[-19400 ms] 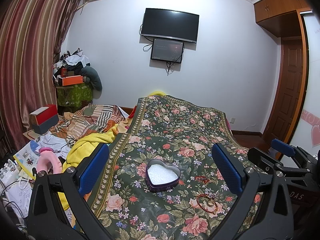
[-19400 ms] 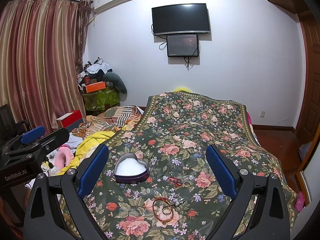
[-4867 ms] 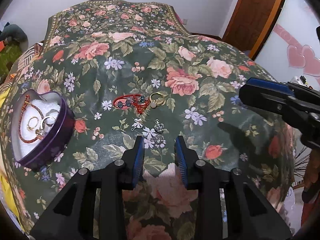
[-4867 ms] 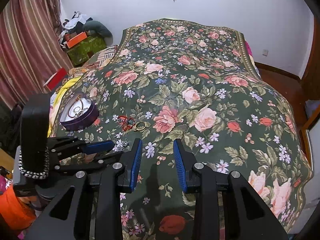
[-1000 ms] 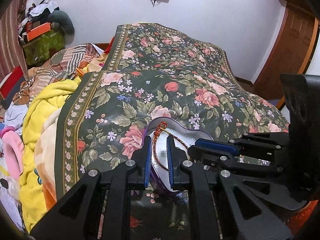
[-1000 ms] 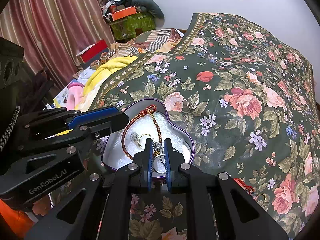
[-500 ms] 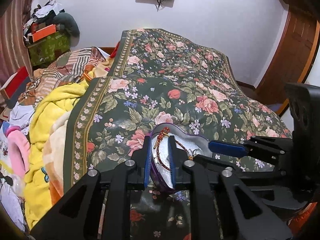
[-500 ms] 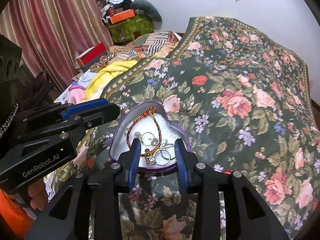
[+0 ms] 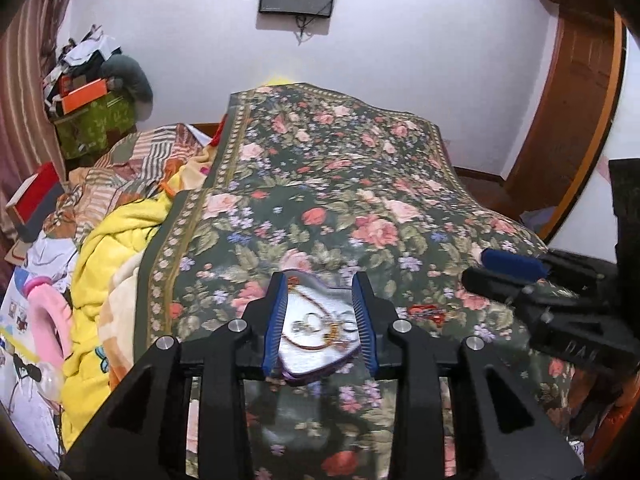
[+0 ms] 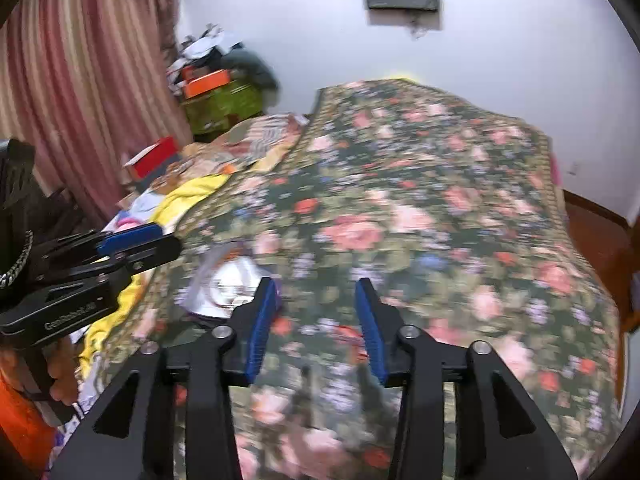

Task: Organize jewelry
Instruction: 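Move the left tool back to the beaded bracelet beside the gold ring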

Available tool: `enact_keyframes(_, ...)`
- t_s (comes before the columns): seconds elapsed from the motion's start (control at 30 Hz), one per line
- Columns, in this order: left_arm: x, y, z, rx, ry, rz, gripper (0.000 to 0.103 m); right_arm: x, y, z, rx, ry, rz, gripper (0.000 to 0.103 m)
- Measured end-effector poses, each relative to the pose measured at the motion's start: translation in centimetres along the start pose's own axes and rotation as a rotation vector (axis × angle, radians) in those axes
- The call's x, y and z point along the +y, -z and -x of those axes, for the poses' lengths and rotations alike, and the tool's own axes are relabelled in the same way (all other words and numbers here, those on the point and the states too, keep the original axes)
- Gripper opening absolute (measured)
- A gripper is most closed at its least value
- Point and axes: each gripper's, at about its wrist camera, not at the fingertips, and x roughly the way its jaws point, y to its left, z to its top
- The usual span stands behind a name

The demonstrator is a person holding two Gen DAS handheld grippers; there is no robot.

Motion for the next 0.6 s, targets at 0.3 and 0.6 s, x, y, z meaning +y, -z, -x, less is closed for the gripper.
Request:
enact_keyframes(0.3,-6.5,0.4,-2.5,0.054,0.092,-0.080,0.034,-7.2,2.0,3.6,-0.023,0.121,-0.117,0.043)
enact_keyframes(0.6,-10.8,2.6,-7.8,0.189,0.131,-0.149,0.034,-9.4,4.2,3.0,0.035,0.125,-0.162,0.043)
